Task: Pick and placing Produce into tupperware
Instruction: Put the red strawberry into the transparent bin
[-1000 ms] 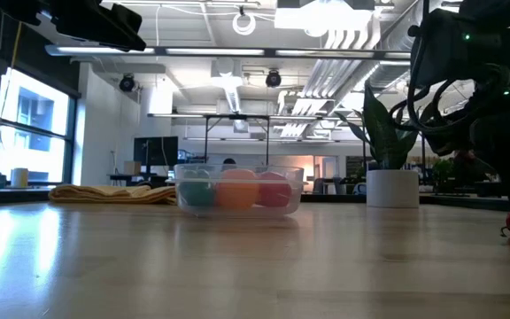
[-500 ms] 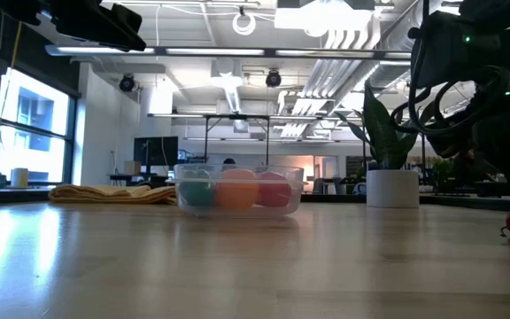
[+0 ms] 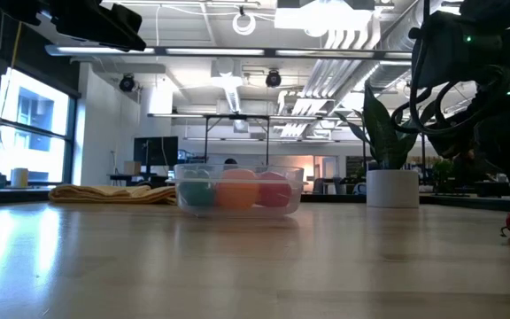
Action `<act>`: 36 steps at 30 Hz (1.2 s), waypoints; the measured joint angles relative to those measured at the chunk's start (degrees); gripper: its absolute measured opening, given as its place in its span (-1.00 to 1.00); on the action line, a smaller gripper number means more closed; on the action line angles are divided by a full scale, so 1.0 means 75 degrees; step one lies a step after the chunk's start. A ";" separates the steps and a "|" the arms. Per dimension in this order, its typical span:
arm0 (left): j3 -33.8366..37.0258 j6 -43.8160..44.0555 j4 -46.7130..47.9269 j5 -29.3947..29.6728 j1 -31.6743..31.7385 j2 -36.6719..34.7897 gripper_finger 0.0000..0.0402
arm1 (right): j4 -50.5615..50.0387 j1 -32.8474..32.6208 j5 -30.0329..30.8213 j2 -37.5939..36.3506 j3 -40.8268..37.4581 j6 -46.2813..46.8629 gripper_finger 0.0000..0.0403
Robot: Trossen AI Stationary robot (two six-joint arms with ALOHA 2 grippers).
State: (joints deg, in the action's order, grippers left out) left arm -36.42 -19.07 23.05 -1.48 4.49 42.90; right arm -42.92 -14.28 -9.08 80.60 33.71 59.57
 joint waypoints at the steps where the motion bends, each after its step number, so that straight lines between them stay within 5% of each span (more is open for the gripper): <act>1: 0.0000 0.0001 0.0000 0.0003 0.0000 0.0002 -0.40 | -0.0003 0.0000 0.0003 0.0000 0.0000 0.0000 -0.06; 9: 0.0000 0.0000 0.0000 0.0002 -0.0002 0.0002 -0.40 | 0.0014 -0.0003 0.0134 0.0003 -0.0006 0.0000 -0.29; 20: 0.0000 0.0001 0.0000 0.0001 0.0000 0.0001 -0.40 | -0.0231 -0.0006 0.0231 0.0041 0.0303 -0.0243 -0.32; 36: 0.0000 0.0001 0.0000 0.0003 -0.0001 0.0001 -0.40 | -0.1859 0.0409 0.2099 0.0017 0.4527 -0.2808 -0.33</act>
State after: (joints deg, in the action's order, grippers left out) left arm -36.42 -19.06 23.05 -1.46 4.48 42.91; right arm -56.86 -11.21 6.66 80.73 67.66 38.51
